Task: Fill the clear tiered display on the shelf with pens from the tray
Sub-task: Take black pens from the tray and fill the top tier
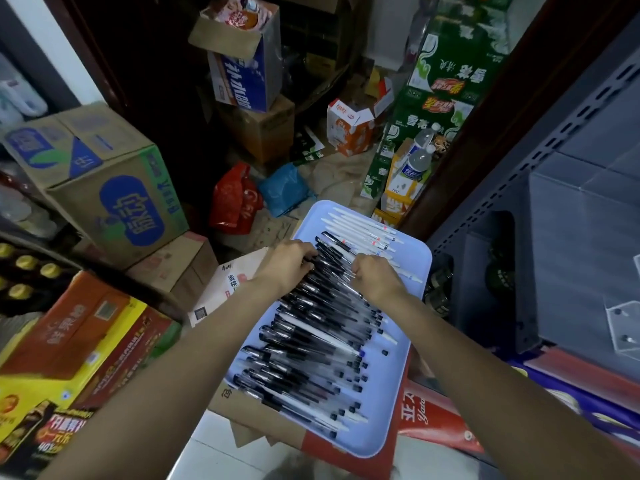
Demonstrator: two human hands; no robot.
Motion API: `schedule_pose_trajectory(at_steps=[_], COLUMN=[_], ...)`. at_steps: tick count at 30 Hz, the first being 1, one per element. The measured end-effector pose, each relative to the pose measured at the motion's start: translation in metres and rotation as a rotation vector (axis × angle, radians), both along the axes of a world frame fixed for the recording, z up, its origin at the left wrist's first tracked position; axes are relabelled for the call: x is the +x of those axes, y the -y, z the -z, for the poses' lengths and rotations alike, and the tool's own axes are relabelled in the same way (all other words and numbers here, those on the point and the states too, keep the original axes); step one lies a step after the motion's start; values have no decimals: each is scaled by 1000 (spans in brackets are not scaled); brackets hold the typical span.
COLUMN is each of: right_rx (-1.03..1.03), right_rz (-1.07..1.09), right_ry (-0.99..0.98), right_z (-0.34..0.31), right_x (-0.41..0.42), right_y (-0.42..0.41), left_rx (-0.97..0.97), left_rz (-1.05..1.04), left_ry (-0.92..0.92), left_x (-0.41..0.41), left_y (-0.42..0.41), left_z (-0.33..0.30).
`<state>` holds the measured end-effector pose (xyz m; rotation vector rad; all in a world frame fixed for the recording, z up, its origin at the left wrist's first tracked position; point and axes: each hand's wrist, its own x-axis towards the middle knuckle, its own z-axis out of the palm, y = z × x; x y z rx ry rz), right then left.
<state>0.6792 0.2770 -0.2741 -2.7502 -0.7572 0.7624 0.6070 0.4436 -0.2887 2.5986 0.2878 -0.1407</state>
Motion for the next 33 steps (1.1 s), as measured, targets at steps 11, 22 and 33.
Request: schedule_pose_trajectory(at_steps=[11,22,33], right_rx=[56,959,1329], right_rz=[92,627,551], right_ry=[-1,-205,14], right_z=[-10,-113,-235], right_x=[-6,-1,10], right_y=[7,41,170], left_rx=[-249,-801,-557], left_rz=[-181,24,347], left_ry=[96,42,330], left_x=[-4,24,72], left_y=[9,72,177], left_z=[-4,-109,-225])
